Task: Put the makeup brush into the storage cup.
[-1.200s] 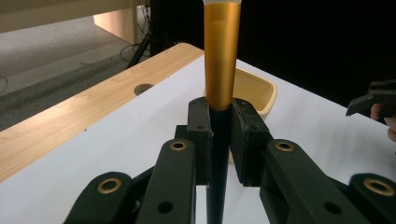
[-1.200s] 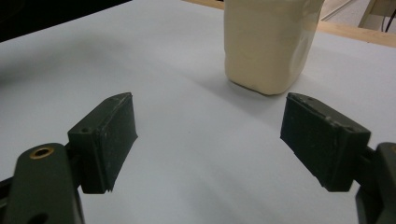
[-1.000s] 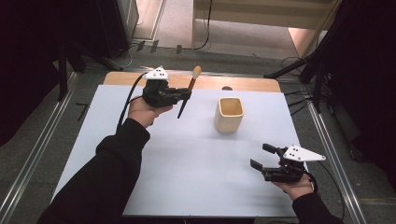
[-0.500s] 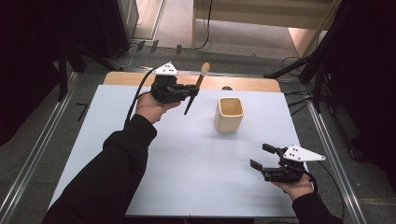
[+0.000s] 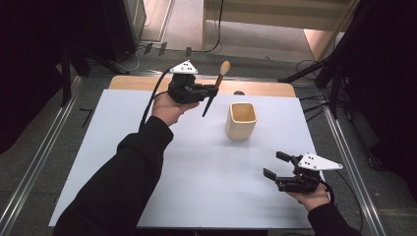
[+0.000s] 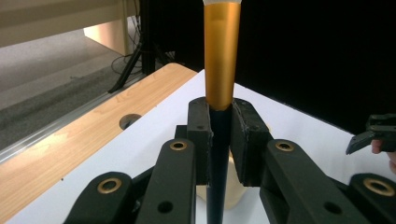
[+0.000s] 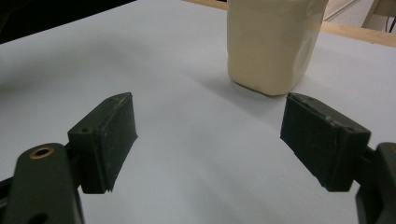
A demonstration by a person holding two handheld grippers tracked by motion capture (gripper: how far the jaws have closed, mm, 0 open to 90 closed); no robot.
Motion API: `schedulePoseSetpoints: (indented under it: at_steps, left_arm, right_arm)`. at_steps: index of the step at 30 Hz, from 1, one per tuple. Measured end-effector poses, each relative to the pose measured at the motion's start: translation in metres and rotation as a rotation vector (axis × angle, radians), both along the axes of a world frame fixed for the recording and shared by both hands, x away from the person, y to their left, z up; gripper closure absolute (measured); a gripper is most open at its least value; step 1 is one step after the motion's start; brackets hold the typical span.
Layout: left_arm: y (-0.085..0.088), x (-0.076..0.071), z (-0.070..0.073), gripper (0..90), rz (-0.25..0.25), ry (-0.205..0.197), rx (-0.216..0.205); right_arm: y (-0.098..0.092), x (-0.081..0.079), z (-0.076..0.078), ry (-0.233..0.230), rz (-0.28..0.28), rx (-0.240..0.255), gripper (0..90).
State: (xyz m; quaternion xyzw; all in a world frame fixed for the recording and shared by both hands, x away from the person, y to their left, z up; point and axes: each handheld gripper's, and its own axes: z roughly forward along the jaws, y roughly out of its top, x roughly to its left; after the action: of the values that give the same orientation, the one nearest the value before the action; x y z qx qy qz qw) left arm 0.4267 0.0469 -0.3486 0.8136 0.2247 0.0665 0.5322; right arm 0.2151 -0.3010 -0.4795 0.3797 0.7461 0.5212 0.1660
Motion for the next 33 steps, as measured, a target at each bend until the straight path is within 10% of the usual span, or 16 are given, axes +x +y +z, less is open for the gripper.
schedulePoseSetpoints:
  at_steps: [33]
  left_arm:
    - [-0.068,0.014,0.009,79.5,-0.046,-0.015,-0.028]
  right_arm:
    - [0.001,0.000,0.000,0.002,0.013,0.004,18.8]
